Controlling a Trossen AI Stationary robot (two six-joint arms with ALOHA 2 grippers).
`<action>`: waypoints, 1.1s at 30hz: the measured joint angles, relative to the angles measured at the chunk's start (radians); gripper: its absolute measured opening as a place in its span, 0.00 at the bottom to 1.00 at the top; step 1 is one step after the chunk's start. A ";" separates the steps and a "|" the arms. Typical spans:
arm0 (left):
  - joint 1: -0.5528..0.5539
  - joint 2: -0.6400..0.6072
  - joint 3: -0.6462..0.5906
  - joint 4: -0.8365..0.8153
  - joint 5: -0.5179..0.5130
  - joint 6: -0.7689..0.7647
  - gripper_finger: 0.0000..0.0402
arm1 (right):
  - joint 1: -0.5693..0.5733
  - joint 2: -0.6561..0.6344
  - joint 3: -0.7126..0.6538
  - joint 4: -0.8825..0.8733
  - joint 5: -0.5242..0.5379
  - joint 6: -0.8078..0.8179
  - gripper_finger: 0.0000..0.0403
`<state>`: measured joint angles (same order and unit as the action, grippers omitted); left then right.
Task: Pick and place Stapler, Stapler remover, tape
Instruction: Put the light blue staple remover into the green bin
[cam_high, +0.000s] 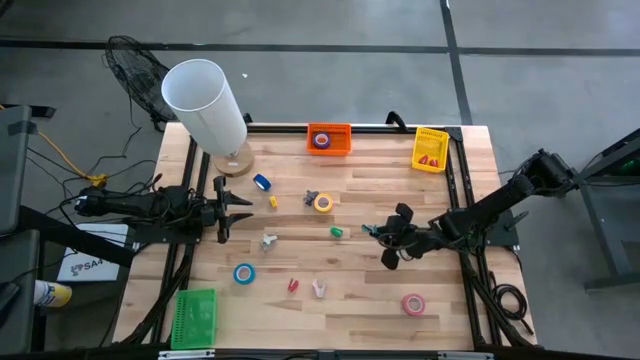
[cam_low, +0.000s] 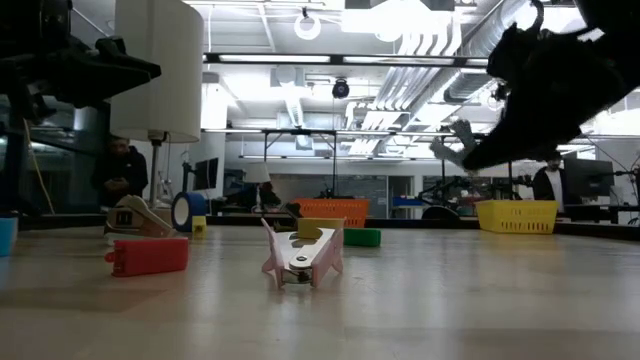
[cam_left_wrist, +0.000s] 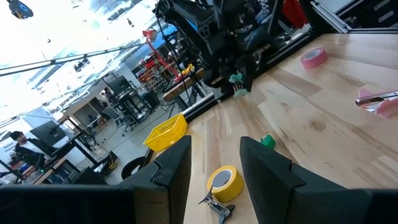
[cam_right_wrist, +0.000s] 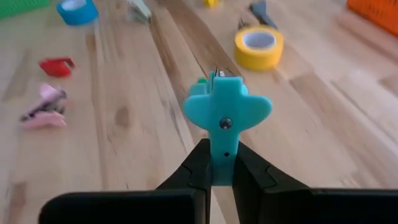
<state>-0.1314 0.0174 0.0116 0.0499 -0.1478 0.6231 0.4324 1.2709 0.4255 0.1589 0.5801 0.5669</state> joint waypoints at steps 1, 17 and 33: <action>0.000 0.000 0.000 0.000 0.000 0.000 0.34 | 0.000 0.000 0.000 0.018 0.008 -0.016 0.07; 0.000 0.000 0.000 0.011 0.001 -0.147 0.34 | -0.009 0.117 0.001 0.427 0.054 -0.367 0.07; 0.000 0.019 0.000 0.106 0.074 -0.331 0.71 | -0.175 0.492 0.455 0.496 -0.157 -0.706 0.07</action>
<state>-0.1314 0.0365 0.0116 0.1555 -0.0737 0.2925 0.2576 1.7631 0.8803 0.6549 0.4233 -0.1392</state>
